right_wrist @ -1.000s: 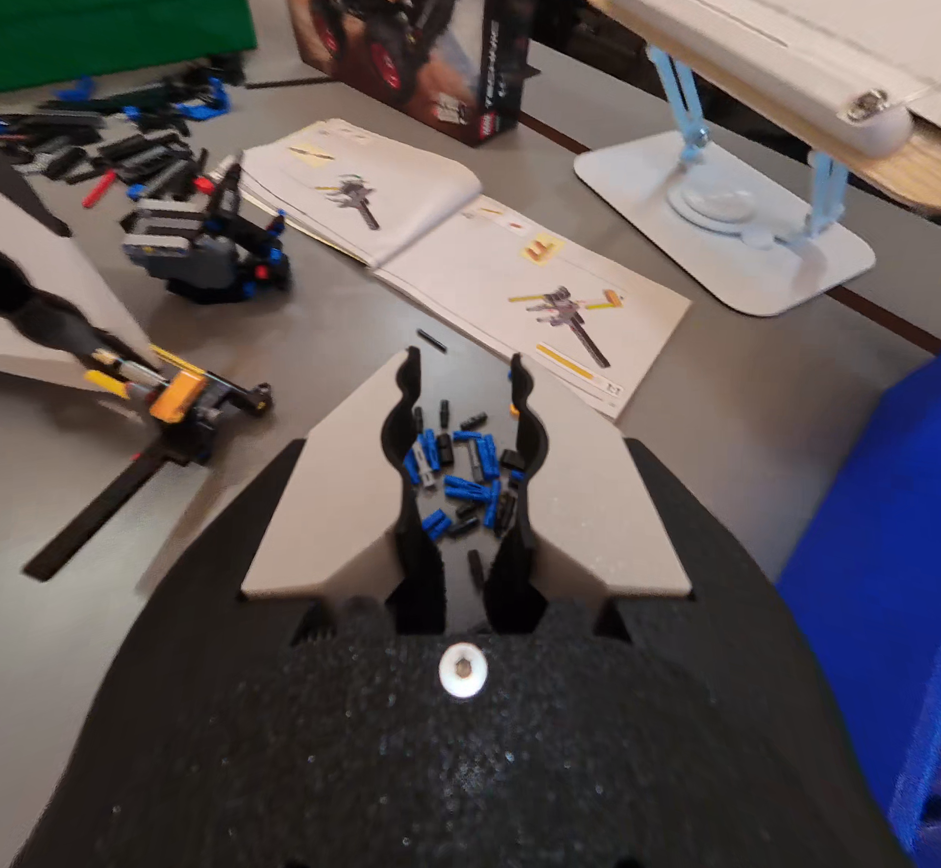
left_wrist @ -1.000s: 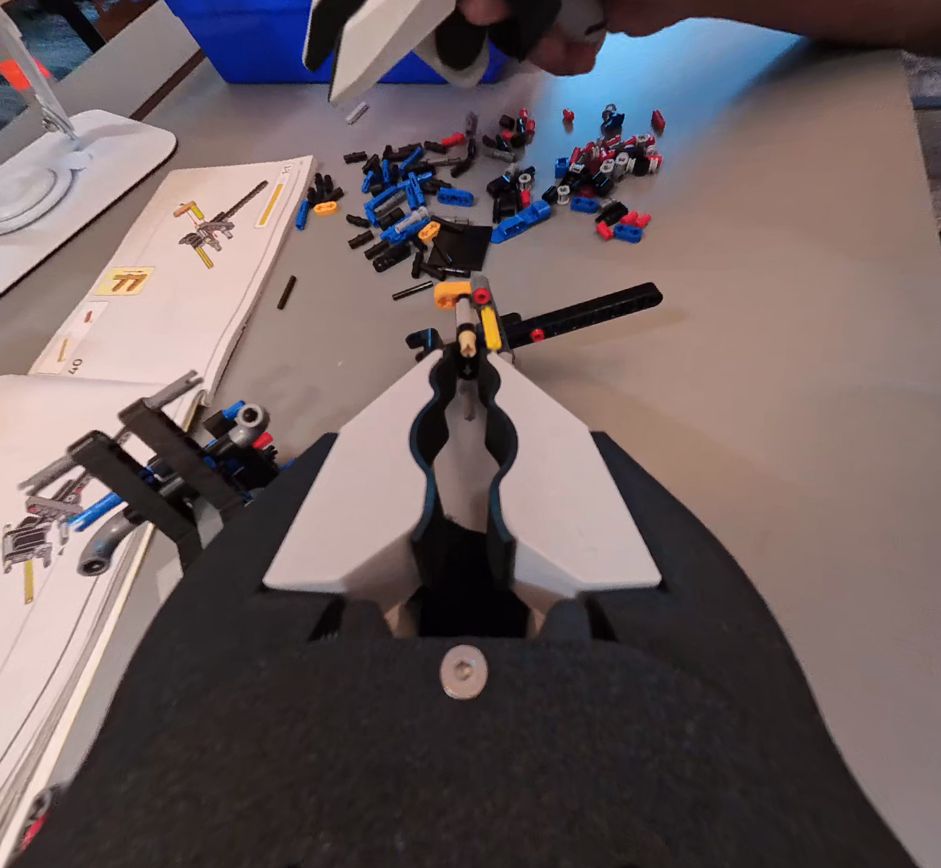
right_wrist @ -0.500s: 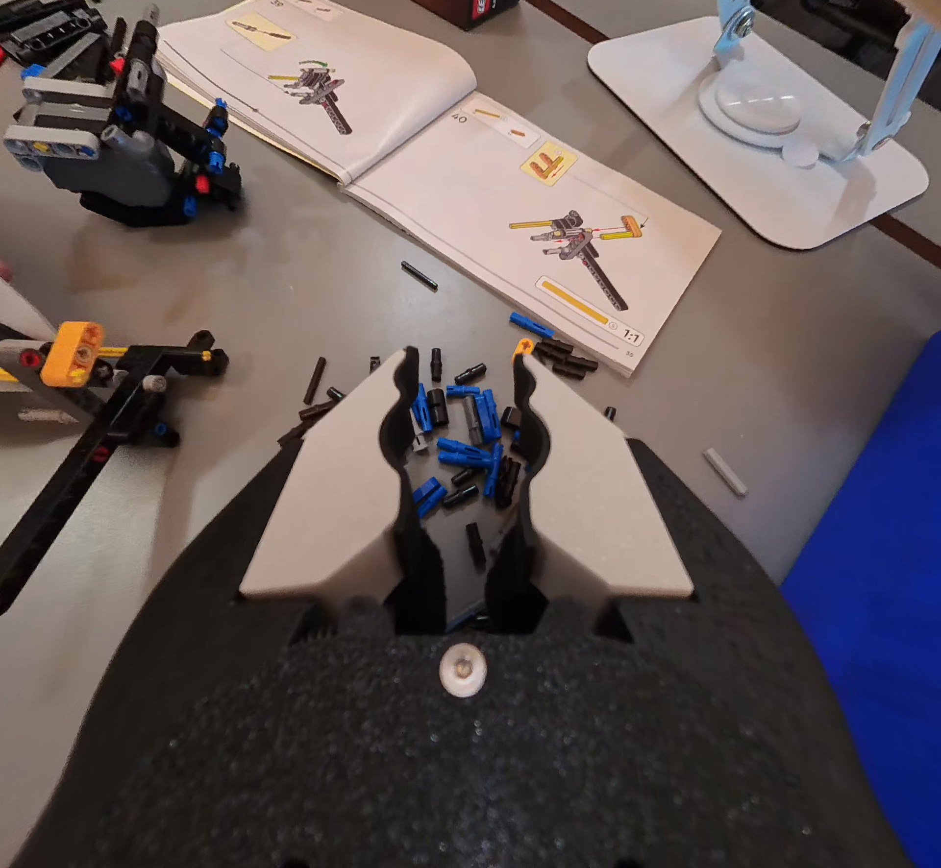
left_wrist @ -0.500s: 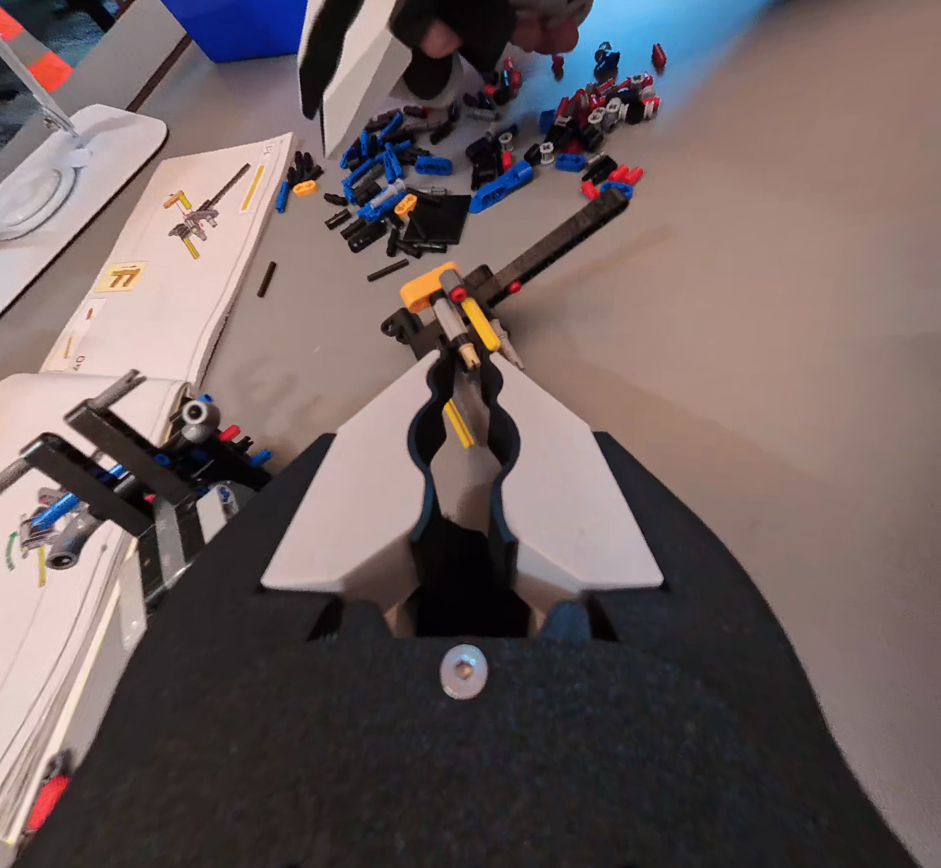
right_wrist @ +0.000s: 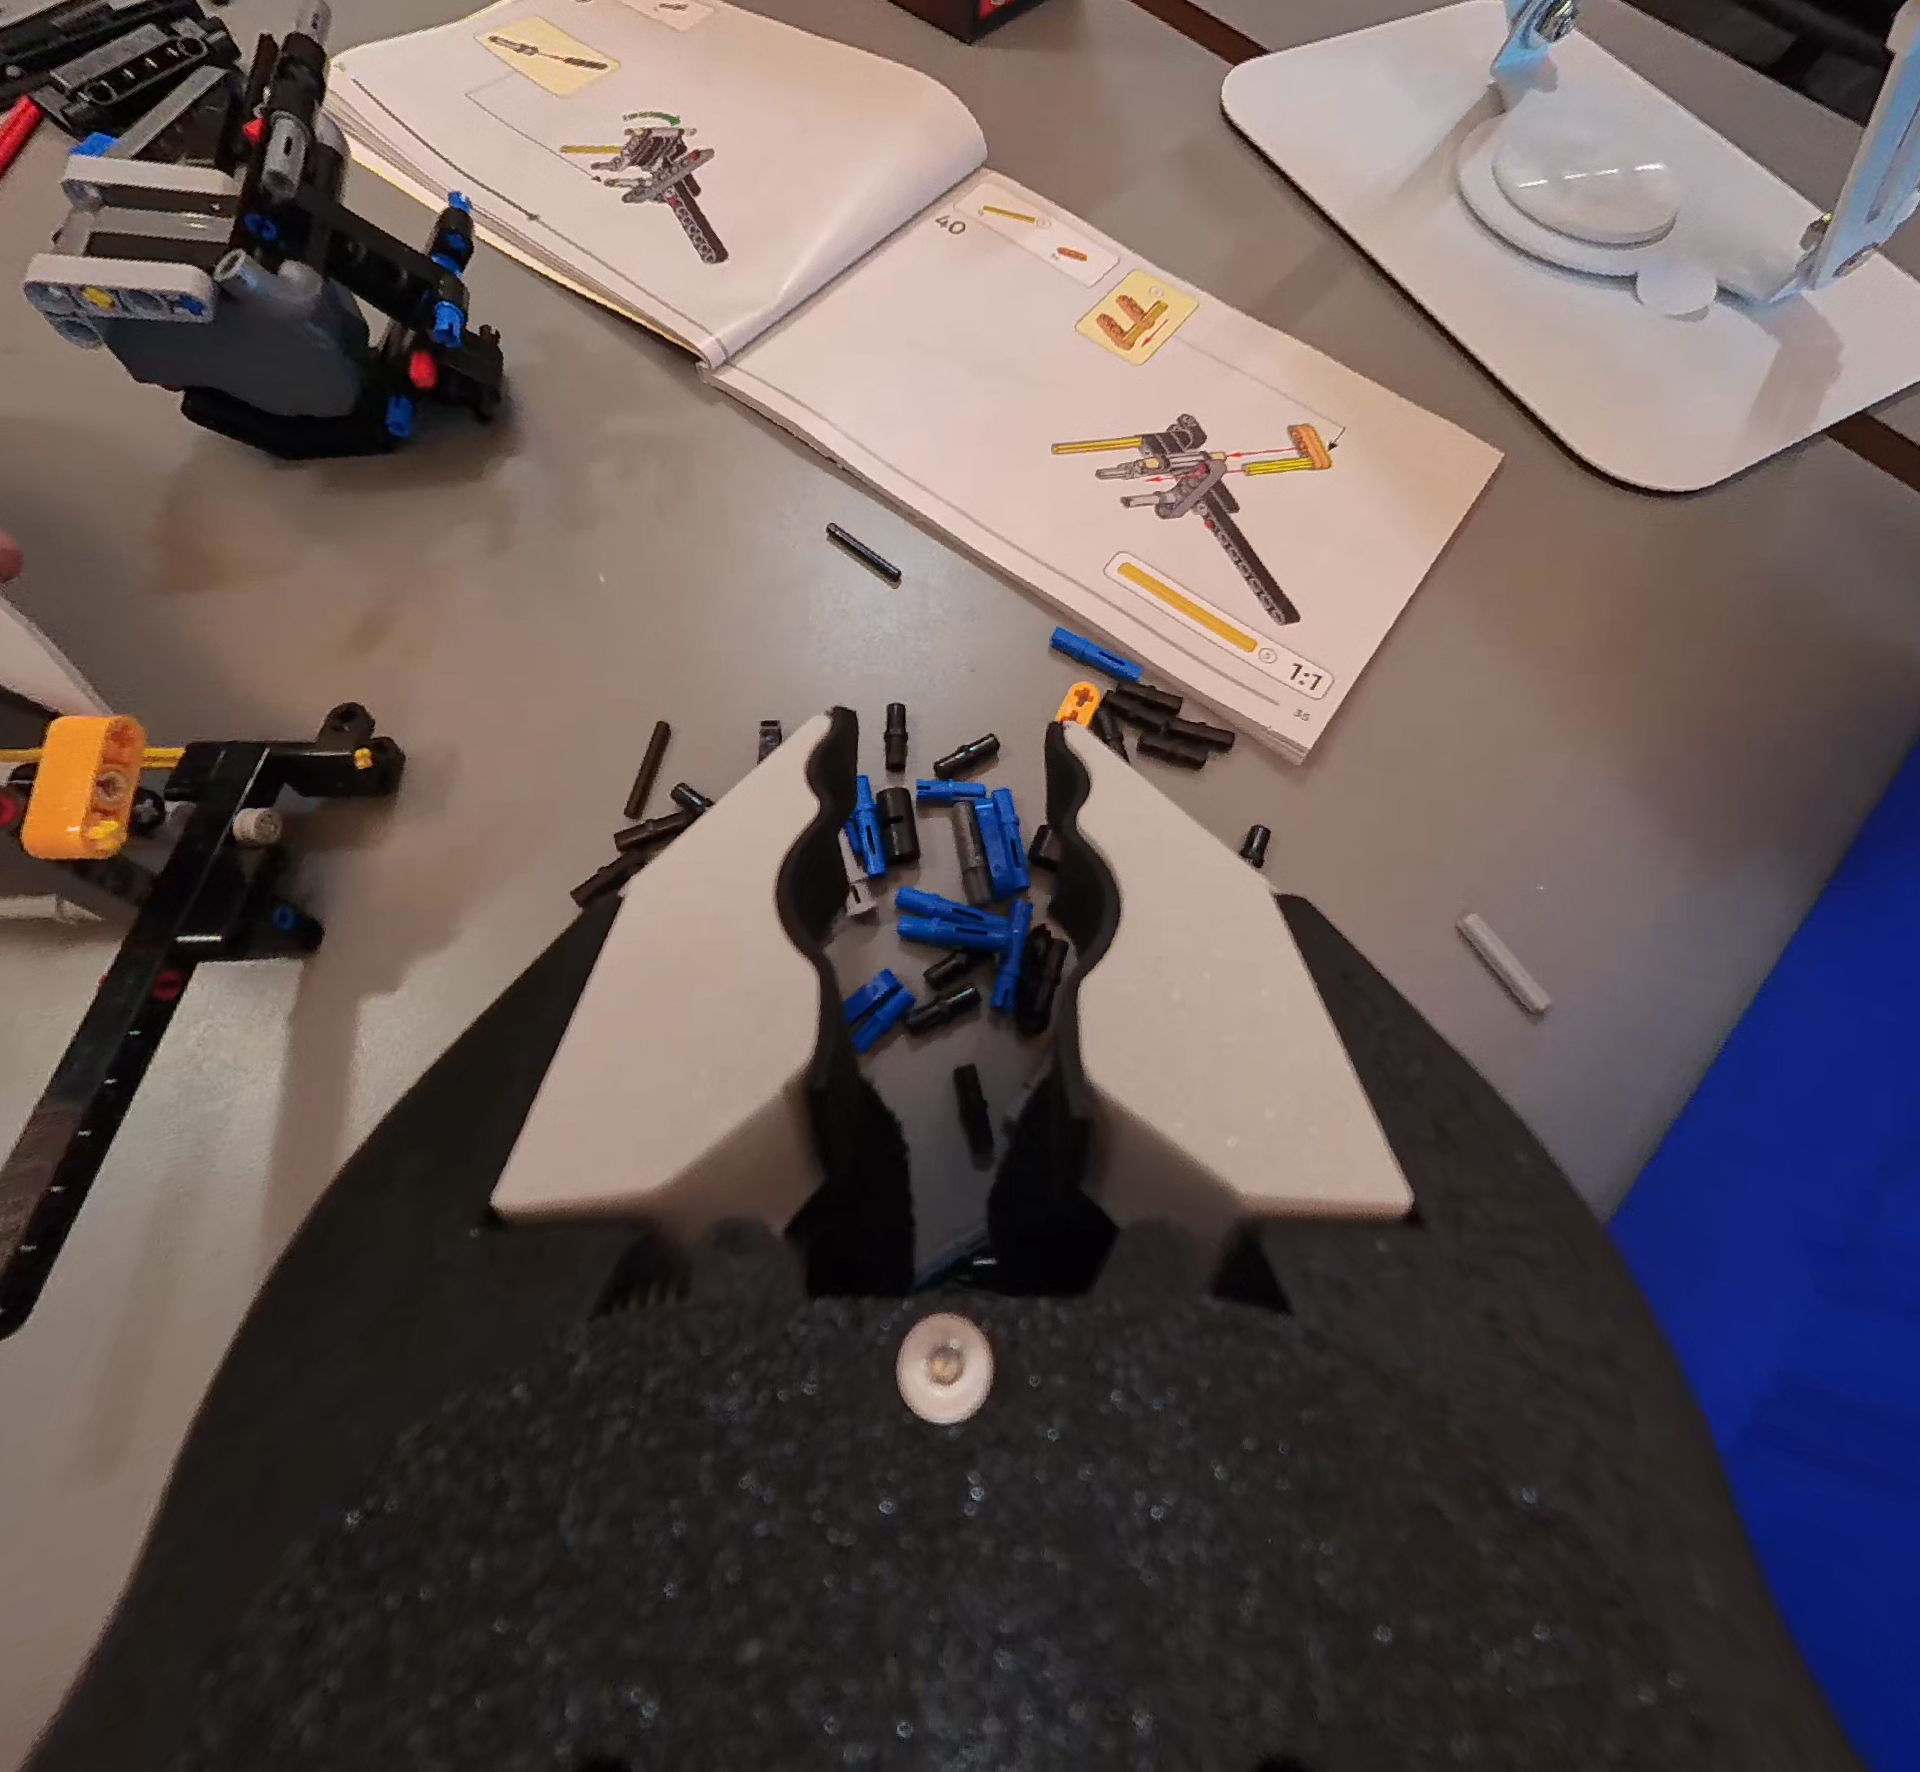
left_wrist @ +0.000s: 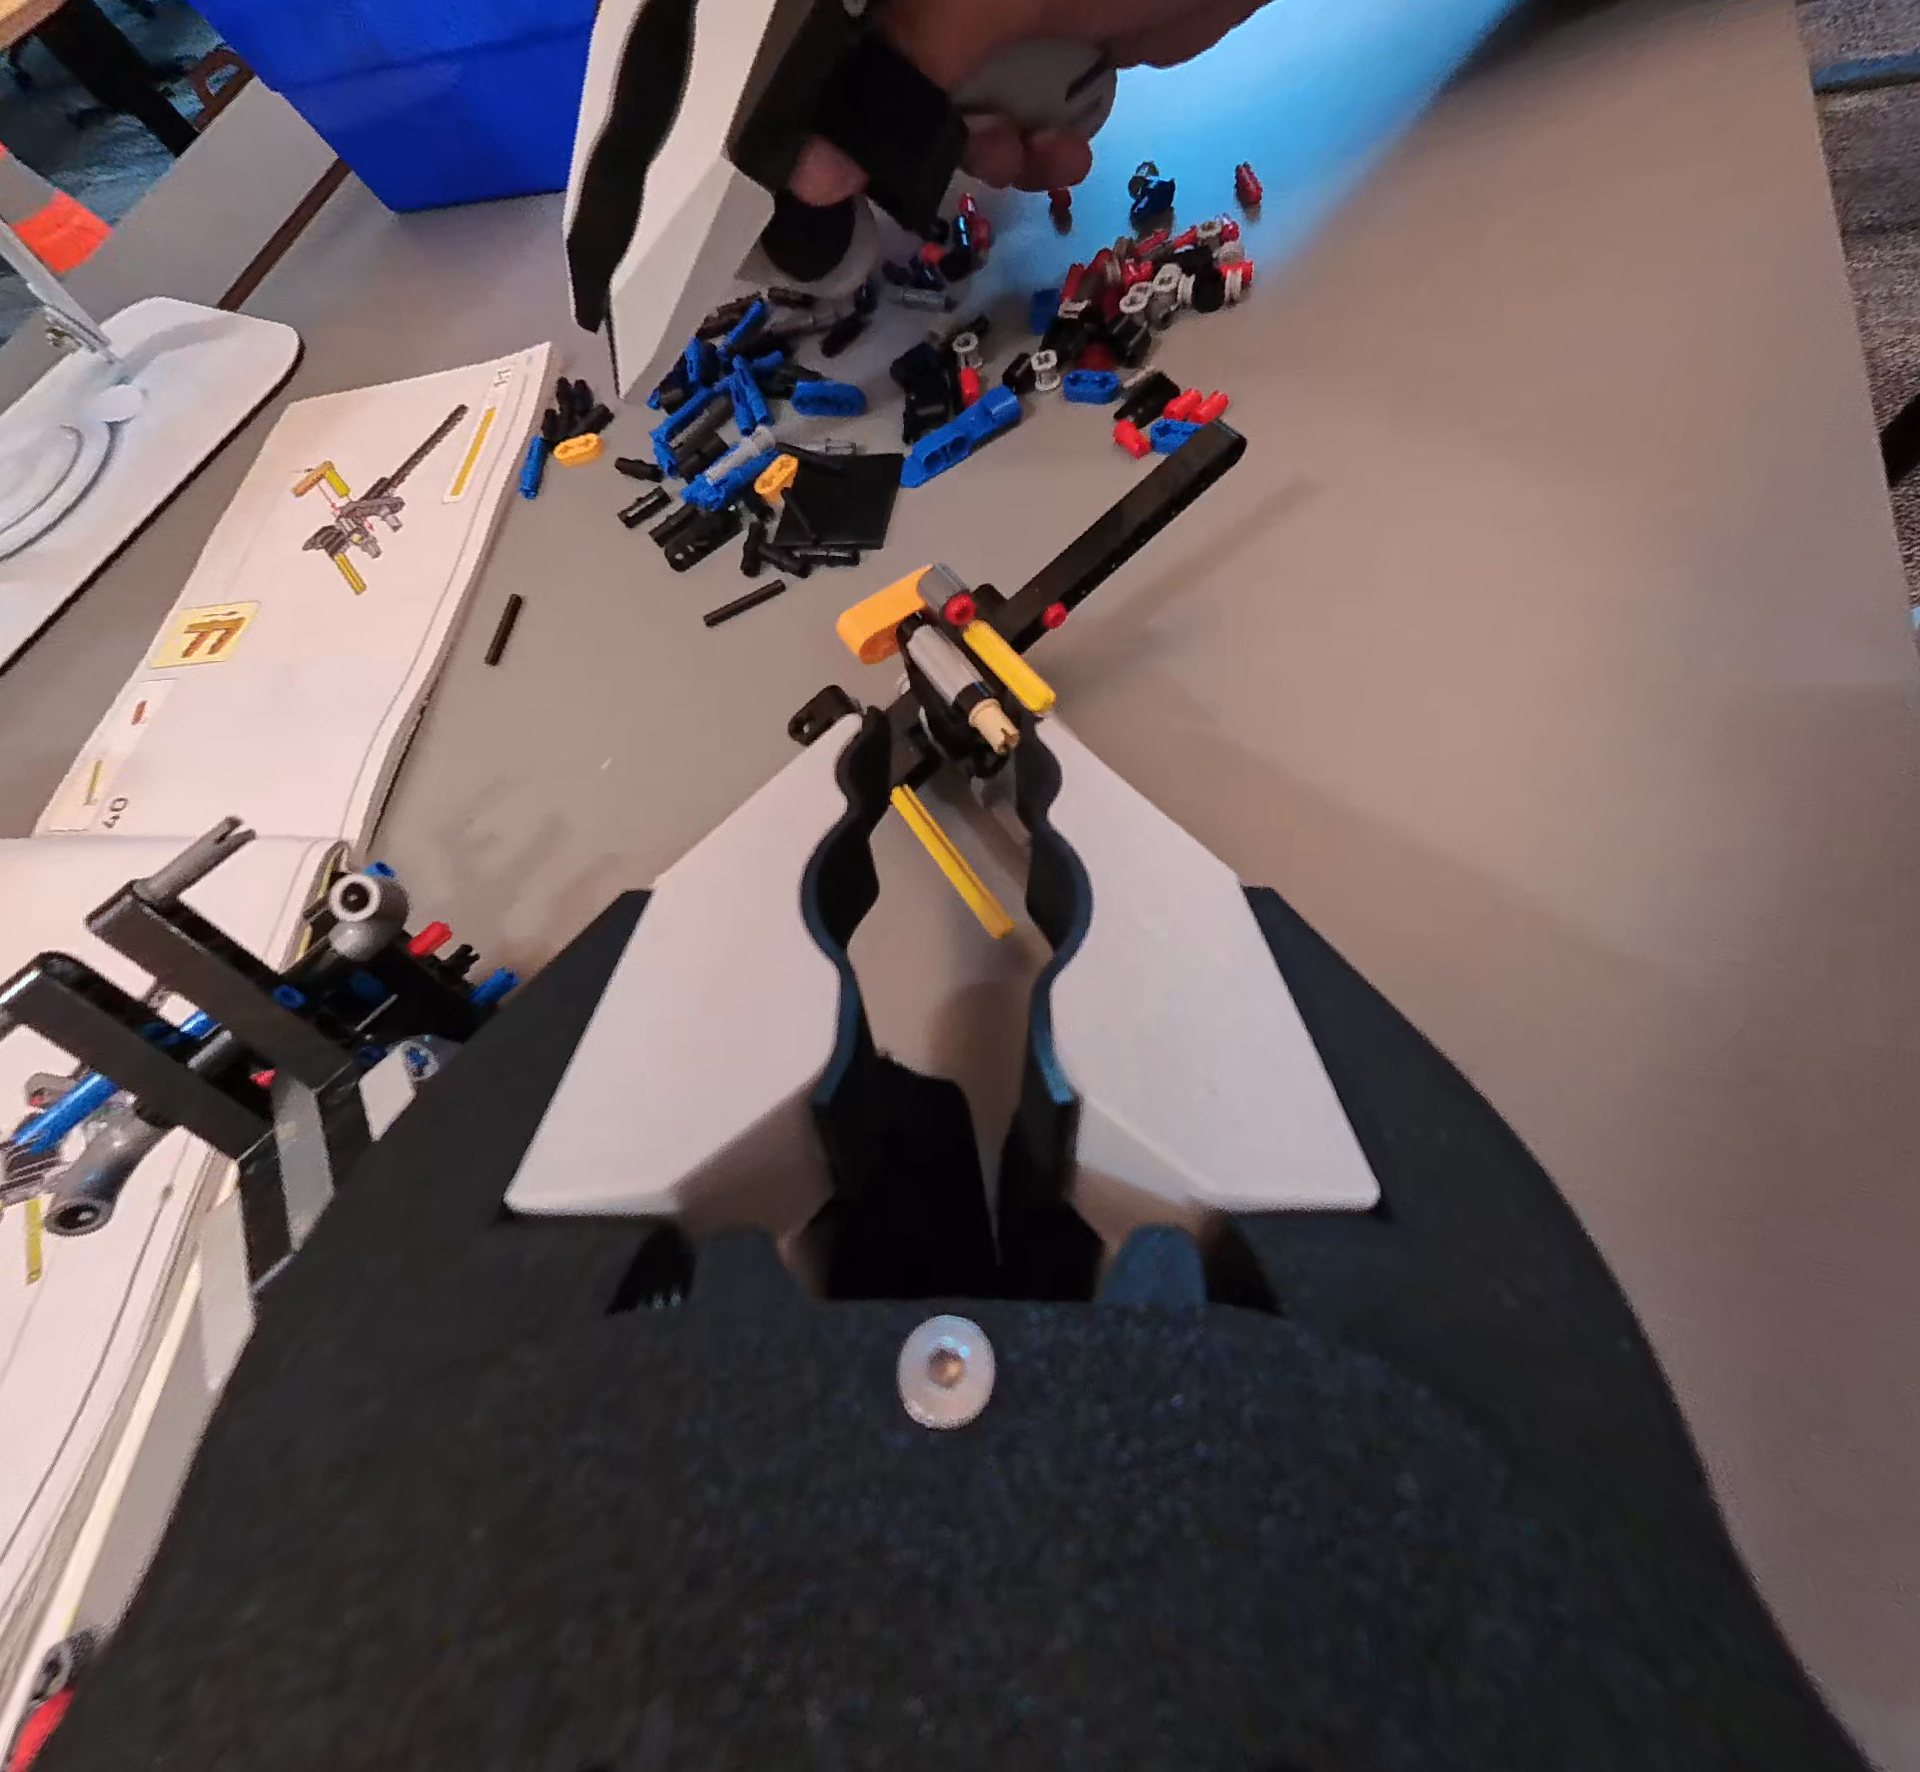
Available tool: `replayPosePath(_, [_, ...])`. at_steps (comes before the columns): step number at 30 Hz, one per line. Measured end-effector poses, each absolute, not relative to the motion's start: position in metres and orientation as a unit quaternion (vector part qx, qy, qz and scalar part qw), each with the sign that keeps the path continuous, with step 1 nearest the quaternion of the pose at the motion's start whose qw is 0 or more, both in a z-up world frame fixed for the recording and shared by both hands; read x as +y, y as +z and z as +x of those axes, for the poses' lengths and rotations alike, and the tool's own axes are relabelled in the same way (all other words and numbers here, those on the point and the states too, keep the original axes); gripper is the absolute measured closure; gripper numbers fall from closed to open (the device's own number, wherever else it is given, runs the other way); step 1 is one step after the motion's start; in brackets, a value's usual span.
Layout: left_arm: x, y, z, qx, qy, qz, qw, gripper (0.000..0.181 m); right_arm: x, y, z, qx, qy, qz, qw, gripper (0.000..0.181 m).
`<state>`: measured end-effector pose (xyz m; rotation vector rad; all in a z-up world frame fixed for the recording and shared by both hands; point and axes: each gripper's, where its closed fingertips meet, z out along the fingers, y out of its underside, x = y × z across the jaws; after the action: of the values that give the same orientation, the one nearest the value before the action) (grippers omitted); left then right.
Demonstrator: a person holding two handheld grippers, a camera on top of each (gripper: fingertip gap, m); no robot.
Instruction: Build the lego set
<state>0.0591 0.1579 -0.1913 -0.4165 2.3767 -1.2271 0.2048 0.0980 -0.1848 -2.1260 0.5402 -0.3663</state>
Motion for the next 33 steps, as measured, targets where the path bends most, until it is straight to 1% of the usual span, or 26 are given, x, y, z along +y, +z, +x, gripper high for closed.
replayPosePath(3, [0.157,-0.191,0.058,0.858,-0.441,-0.143,0.220,0.157,0.098,-0.185,0.205,0.218,-0.146,-0.857,0.443,0.147])
replayPosePath(6, [0.155,-0.191,0.056,0.858,-0.446,-0.147,0.209,0.150,0.099,-0.185,0.204,0.218,-0.144,-0.858,0.443,0.147])
replayPosePath(12, [0.153,-0.191,0.055,0.858,-0.450,-0.142,0.201,0.144,0.099,-0.184,0.203,0.217,-0.141,-0.858,0.444,0.148])
replayPosePath(16, [0.150,-0.191,0.050,0.861,-0.456,-0.132,0.184,0.134,0.099,-0.182,0.202,0.216,-0.139,-0.857,0.448,0.148])
replayPosePath(20, [0.146,-0.188,0.044,0.857,-0.474,-0.134,0.152,0.129,0.101,-0.184,0.199,0.211,-0.136,-0.859,0.446,0.148])
replayPosePath(23, [0.145,-0.188,0.043,0.858,-0.473,-0.129,0.151,0.124,0.103,-0.186,0.197,0.208,-0.134,-0.862,0.443,0.148])
replayPosePath(28, [0.145,-0.181,0.045,0.851,-0.483,-0.112,0.173,0.119,0.101,-0.184,0.200,0.212,-0.137,-0.859,0.445,0.148])
replayPosePath(33, [0.153,-0.154,0.055,0.816,-0.520,-0.117,0.224,0.126,0.096,-0.174,0.205,0.217,-0.156,-0.851,0.452,0.148])
